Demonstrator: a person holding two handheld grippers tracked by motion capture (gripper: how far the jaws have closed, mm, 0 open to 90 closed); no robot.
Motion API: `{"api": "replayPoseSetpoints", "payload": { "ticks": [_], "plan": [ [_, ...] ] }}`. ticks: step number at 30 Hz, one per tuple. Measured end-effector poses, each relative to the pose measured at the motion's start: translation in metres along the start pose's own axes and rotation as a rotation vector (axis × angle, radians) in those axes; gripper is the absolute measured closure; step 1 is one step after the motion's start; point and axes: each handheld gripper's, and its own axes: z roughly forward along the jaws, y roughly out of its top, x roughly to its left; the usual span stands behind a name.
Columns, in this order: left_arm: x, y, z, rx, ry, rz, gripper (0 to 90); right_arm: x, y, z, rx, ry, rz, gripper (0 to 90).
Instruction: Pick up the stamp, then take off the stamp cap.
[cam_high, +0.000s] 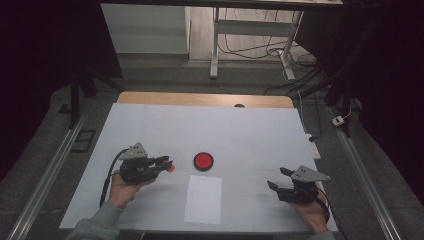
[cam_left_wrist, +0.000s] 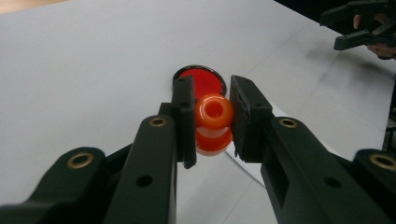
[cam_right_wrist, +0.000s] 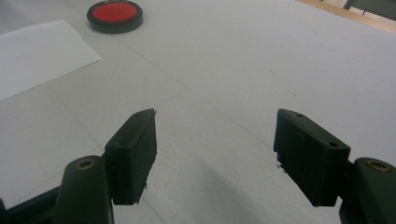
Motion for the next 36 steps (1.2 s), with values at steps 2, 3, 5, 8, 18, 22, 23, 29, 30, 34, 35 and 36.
{"api": "replayPoseSetpoints", "payload": {
  "ticks": [2, 3, 5, 8, 18, 22, 23, 29, 30, 34, 35, 36],
  "plan": [
    [-0.003, 0.002, 0.003, 0.002, -0.007, 0.008, 72.2, 0.000, 0.000, 0.000, 0.000, -0.001, 0.001, 29.8],
    [-0.005, 0.002, 0.004, 0.004, -0.011, 0.011, 72.2, 0.000, 0.000, 0.000, 0.000, -0.001, 0.001, 29.8],
    [-0.006, 0.003, 0.005, 0.005, -0.016, 0.014, 72.3, 0.000, 0.000, 0.000, 0.000, -0.001, -0.001, 29.8],
    [-0.012, 0.006, 0.011, 0.013, -0.032, 0.025, 72.2, 0.000, 0.000, 0.000, 0.001, -0.002, 0.001, 29.8],
    [-0.024, 0.015, 0.021, 0.012, -0.072, 0.051, 72.2, 0.000, 0.000, -0.001, -0.004, -0.002, 0.001, 29.9],
    [-0.031, 0.017, 0.030, 0.025, -0.095, 0.062, 72.2, 0.000, 0.000, -0.001, -0.005, -0.002, 0.000, 29.8],
    [-0.033, 0.018, 0.032, 0.028, -0.100, 0.065, 72.2, 0.001, 0.000, -0.001, -0.005, -0.002, 0.000, 29.8],
    [-0.040, 0.019, 0.042, 0.041, -0.123, 0.078, 72.2, 0.001, 0.000, -0.001, -0.004, -0.004, 0.001, 29.9],
    [-0.040, 0.020, 0.043, 0.041, -0.126, 0.075, 72.2, 0.001, 0.000, -0.001, -0.007, -0.004, 0.002, 29.9],
    [-0.042, 0.021, 0.045, 0.039, -0.130, 0.081, 72.2, 0.001, 0.001, -0.001, -0.003, -0.004, -0.005, 29.9],
    [-0.042, 0.021, 0.045, 0.039, -0.130, 0.081, 72.3, 0.001, 0.001, -0.002, -0.004, -0.006, -0.007, 29.9],
    [-0.042, 0.022, 0.046, 0.037, -0.135, 0.079, 72.3, 0.001, 0.001, -0.002, -0.006, -0.008, -0.010, 29.9]
  ]
}}
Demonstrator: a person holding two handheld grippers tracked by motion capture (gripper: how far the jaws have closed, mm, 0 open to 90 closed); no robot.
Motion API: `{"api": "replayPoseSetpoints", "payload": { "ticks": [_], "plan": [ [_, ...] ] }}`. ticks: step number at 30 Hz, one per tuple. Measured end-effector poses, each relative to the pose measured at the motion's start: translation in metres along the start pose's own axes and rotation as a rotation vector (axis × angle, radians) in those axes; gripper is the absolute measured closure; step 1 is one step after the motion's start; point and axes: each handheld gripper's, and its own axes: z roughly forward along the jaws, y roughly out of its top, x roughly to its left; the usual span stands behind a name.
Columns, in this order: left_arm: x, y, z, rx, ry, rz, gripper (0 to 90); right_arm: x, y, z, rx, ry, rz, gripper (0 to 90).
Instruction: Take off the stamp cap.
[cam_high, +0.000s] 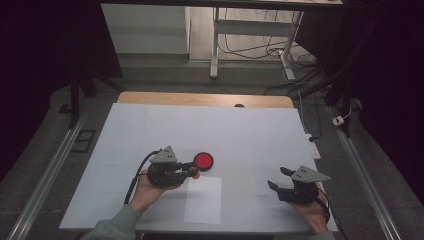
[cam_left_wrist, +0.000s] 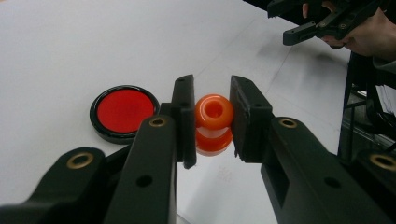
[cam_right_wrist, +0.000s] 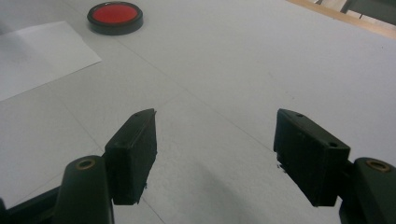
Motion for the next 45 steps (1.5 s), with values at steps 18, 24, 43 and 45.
{"api": "replayPoseSetpoints", "payload": {
  "ticks": [18, 24, 43, 45],
  "plan": [
    [0.000, 0.000, 0.006, 0.014, 0.002, 0.006, 72.2, 0.007, 0.003, 0.006, -0.007, 0.027, 0.004, 30.4],
    [0.002, -0.001, 0.009, 0.021, 0.003, 0.003, 72.3, 0.016, 0.010, 0.012, -0.009, 0.048, -0.009, 30.6],
    [0.003, 0.000, 0.012, 0.025, -0.002, 0.003, 72.2, 0.029, 0.019, 0.023, -0.026, 0.076, -0.015, 30.7],
    [0.002, 0.000, 0.013, 0.025, -0.001, 0.002, 72.2, 0.030, 0.020, 0.024, -0.032, 0.079, -0.017, 30.8]
  ]
}}
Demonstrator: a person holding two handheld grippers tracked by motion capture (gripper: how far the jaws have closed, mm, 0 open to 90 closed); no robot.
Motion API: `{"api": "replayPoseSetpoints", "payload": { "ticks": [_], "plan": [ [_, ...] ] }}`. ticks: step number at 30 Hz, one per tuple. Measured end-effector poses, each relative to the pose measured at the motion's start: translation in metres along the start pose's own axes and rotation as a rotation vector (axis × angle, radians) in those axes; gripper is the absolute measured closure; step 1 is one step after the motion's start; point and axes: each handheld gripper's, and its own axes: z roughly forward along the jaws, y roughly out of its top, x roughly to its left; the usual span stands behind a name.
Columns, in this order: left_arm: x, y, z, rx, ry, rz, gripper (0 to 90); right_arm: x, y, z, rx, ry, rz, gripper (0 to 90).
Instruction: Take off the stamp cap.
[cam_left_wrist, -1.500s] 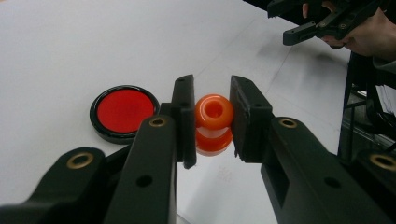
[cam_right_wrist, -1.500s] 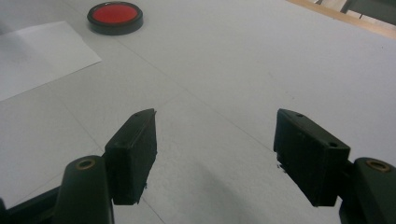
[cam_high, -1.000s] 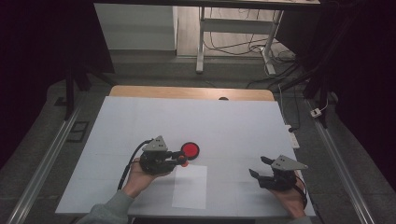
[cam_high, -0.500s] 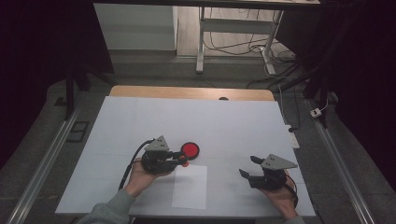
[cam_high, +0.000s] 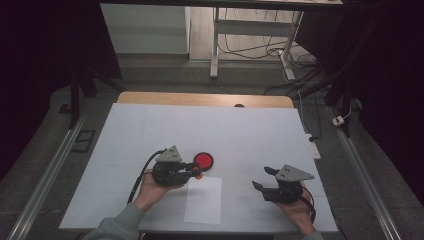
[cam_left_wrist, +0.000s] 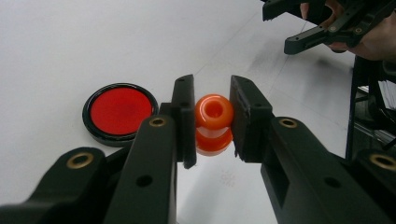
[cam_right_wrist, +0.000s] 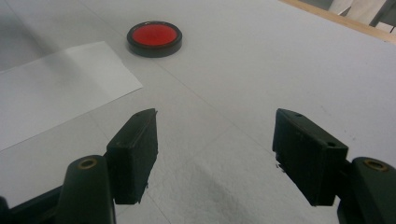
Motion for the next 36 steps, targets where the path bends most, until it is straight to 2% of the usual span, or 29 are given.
{"api": "replayPoseSetpoints", "payload": {
  "ticks": [5, 17, 36],
  "plan": [
    [0.000, 0.000, 0.000, -0.001, 0.001, 0.001, 72.2, 0.004, 0.003, 0.002, 0.002, 0.003, -0.006, 31.0],
    [-0.001, 0.003, 0.005, 0.000, -0.002, 0.005, 72.2, 0.014, 0.011, 0.011, -0.020, 0.045, -0.016, 31.3],
    [-0.004, 0.007, 0.009, 0.000, -0.009, 0.017, 72.2, 0.035, 0.026, 0.032, -0.021, 0.096, -0.068, 31.9]
  ]
}}
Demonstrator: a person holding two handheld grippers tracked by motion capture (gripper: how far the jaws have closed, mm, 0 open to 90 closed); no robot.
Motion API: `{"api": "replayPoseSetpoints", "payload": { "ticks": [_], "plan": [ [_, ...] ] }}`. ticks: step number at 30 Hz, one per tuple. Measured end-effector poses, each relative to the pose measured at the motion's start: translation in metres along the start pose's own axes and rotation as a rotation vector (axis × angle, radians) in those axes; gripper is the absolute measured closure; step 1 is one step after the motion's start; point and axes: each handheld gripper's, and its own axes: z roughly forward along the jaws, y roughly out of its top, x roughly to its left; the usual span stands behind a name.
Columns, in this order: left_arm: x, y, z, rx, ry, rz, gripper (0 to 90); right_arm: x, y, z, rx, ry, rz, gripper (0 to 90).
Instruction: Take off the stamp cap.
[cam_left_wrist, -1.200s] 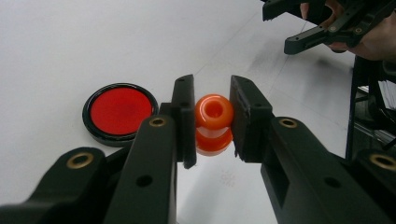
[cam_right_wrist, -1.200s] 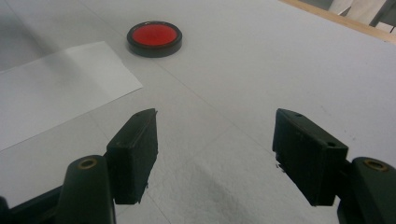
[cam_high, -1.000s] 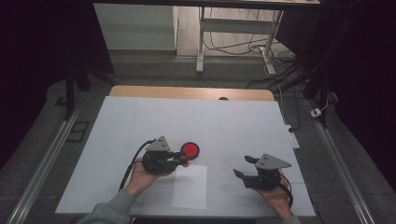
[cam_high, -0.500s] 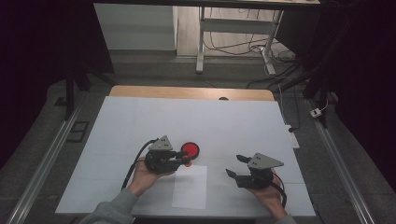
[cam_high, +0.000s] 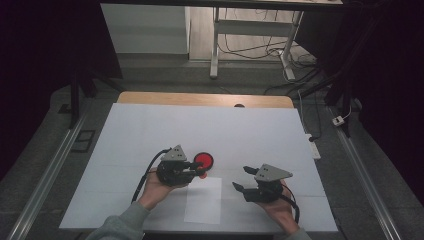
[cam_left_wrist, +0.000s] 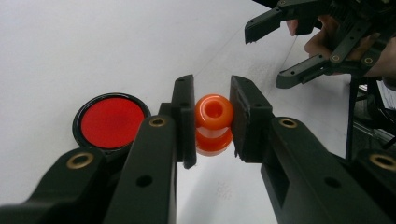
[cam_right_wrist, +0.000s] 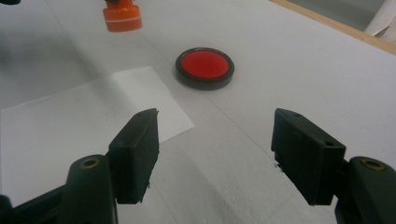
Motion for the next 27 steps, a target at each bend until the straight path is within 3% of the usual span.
{"api": "replayPoseSetpoints", "payload": {
  "ticks": [27],
  "plan": [
    [-0.001, -0.001, 0.005, 0.013, -0.005, 0.005, 72.3, 0.020, 0.010, 0.029, 0.014, 0.076, -0.037, 32.0]
  ]
}}
